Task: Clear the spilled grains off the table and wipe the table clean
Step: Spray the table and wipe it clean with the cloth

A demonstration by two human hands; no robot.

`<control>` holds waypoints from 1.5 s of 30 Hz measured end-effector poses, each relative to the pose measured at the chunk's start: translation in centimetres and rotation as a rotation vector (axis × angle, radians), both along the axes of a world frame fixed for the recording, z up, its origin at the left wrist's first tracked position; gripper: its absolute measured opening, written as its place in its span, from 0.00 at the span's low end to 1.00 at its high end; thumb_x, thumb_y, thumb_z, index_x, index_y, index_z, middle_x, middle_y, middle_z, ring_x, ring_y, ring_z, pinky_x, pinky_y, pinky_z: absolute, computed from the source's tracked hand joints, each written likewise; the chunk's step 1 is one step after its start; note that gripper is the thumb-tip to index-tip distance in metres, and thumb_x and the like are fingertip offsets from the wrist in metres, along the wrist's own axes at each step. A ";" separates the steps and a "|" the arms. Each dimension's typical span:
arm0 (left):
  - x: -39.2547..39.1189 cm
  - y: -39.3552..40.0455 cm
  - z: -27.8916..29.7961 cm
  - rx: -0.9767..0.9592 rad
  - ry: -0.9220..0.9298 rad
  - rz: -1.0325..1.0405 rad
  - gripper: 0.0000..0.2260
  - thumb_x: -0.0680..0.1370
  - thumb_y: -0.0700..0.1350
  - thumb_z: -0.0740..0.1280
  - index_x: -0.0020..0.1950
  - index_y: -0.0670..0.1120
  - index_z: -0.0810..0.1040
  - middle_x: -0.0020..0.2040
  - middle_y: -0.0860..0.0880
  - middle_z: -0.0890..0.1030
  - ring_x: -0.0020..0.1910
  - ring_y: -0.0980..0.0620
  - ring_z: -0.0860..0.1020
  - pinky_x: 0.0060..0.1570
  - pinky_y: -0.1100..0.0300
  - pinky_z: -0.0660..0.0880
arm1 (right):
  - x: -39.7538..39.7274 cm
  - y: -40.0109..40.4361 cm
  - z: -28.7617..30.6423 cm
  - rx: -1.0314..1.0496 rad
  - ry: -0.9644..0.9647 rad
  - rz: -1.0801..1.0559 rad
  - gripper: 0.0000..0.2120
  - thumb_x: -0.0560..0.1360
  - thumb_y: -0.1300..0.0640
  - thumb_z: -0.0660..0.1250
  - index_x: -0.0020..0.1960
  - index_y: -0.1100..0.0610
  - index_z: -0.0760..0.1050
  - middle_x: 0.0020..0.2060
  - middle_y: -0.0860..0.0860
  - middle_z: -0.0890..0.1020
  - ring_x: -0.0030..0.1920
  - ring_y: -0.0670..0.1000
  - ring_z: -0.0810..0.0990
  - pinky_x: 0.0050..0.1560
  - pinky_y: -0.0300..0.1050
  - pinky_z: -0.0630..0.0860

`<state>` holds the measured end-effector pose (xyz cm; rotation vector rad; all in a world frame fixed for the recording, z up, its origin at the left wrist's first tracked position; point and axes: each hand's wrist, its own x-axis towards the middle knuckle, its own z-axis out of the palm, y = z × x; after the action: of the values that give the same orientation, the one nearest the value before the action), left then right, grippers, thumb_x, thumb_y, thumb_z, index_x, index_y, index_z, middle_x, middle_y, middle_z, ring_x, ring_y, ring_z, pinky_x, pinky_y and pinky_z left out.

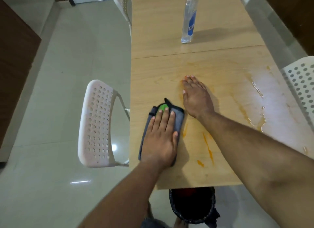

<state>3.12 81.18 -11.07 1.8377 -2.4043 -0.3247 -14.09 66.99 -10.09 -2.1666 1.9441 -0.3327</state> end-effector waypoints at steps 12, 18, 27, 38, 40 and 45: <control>1.1 -3.7 -0.4 0.032 -0.046 0.226 0.32 0.83 0.55 0.39 0.87 0.45 0.45 0.87 0.43 0.46 0.86 0.46 0.44 0.83 0.46 0.43 | -1.6 13.5 -0.3 0.043 0.022 -0.001 0.32 0.83 0.47 0.45 0.82 0.58 0.66 0.82 0.53 0.65 0.83 0.52 0.59 0.83 0.51 0.55; -0.4 3.0 -0.5 0.010 0.007 0.001 0.30 0.86 0.55 0.43 0.87 0.46 0.44 0.87 0.46 0.43 0.85 0.47 0.40 0.84 0.46 0.43 | -1.4 14.3 -1.3 0.030 0.065 -0.027 0.30 0.85 0.48 0.45 0.83 0.56 0.63 0.84 0.51 0.61 0.84 0.50 0.54 0.83 0.53 0.54; 6.8 5.1 -0.2 -0.009 -0.062 -0.174 0.29 0.87 0.54 0.46 0.87 0.47 0.49 0.87 0.47 0.47 0.86 0.49 0.45 0.82 0.43 0.52 | -1.1 14.4 -1.0 0.026 0.052 -0.029 0.28 0.86 0.49 0.47 0.84 0.55 0.60 0.85 0.51 0.58 0.85 0.50 0.52 0.84 0.51 0.50; 0.5 8.2 -0.5 0.003 -0.028 -0.150 0.29 0.87 0.54 0.46 0.87 0.46 0.44 0.87 0.45 0.43 0.85 0.47 0.41 0.84 0.45 0.45 | -1.8 14.5 -1.7 -0.028 -0.027 -0.015 0.26 0.86 0.52 0.54 0.83 0.56 0.63 0.84 0.52 0.61 0.84 0.51 0.55 0.84 0.51 0.52; 1.0 10.8 -0.1 0.023 -0.040 -0.207 0.29 0.88 0.53 0.47 0.87 0.47 0.42 0.87 0.46 0.40 0.85 0.47 0.39 0.84 0.44 0.46 | -1.8 14.6 -1.5 -0.040 -0.042 -0.022 0.26 0.86 0.53 0.55 0.83 0.56 0.63 0.83 0.52 0.62 0.84 0.50 0.55 0.84 0.52 0.53; 3.4 10.4 1.0 0.076 -0.054 -0.432 0.29 0.88 0.54 0.49 0.87 0.48 0.44 0.87 0.48 0.41 0.85 0.48 0.40 0.83 0.43 0.51 | -1.9 14.6 -1.3 -0.030 -0.105 -0.028 0.26 0.85 0.52 0.54 0.82 0.55 0.65 0.83 0.51 0.63 0.84 0.49 0.56 0.84 0.50 0.51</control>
<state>6.54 91.56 -10.09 1.3488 -2.8498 -0.4081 -16.02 81.64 -11.43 -2.0971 1.9256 -0.4739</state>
